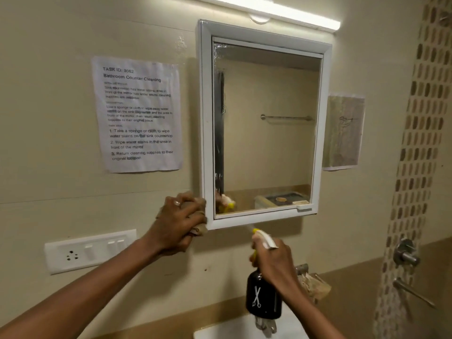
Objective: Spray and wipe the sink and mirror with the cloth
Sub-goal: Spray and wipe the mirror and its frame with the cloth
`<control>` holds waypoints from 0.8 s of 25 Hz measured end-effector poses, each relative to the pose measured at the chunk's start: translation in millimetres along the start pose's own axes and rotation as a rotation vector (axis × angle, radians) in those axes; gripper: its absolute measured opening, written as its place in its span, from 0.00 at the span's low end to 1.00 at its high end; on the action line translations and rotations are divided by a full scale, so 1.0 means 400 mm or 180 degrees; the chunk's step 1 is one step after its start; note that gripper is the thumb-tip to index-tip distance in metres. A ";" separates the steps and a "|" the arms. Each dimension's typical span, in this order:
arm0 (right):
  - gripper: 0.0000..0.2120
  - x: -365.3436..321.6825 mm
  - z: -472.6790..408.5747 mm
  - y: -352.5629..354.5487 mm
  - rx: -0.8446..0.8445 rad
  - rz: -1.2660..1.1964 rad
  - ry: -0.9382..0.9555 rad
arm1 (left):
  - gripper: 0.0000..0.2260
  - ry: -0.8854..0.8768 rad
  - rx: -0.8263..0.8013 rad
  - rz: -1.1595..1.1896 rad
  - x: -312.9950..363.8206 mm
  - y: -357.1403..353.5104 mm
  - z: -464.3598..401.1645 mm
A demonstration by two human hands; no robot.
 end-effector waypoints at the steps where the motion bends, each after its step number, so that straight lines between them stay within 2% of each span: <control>1: 0.19 0.004 -0.007 0.024 0.0221 0.0082 -0.0057 | 0.11 -0.0314 0.0114 -0.0061 0.044 -0.003 -0.023; 3: 0.21 0.010 -0.017 0.076 0.0402 0.0143 -0.0127 | 0.12 -0.0930 0.0137 -0.0319 0.148 -0.033 -0.074; 4: 0.21 0.013 -0.022 0.102 0.0450 0.0108 -0.0153 | 0.13 -0.1055 0.0013 -0.0466 0.189 -0.056 -0.103; 7: 0.19 0.032 -0.028 0.192 0.0644 0.0075 -0.0177 | 0.16 -0.0996 -0.0403 -0.0689 0.265 -0.124 -0.187; 10: 0.16 0.064 -0.030 0.285 0.0876 0.0068 -0.0217 | 0.14 -0.1289 -0.0752 -0.0884 0.332 -0.187 -0.255; 16: 0.18 0.117 -0.054 0.447 0.1185 0.0129 -0.0194 | 0.19 -0.1392 -0.0871 -0.1052 0.476 -0.262 -0.418; 20: 0.08 0.113 -0.098 0.496 0.1248 -0.0089 -0.0368 | 0.17 -0.1594 -0.1112 -0.1435 0.573 -0.303 -0.496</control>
Point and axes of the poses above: each hand's wrist, its own z-axis away from the middle knuckle, its own y-axis out of the back of the hand, x = y × z, the point moved 2 cm from there along -z, towards the middle knuckle, and after that the axes turned 12 degrees about -z, right-handed, at the moved point
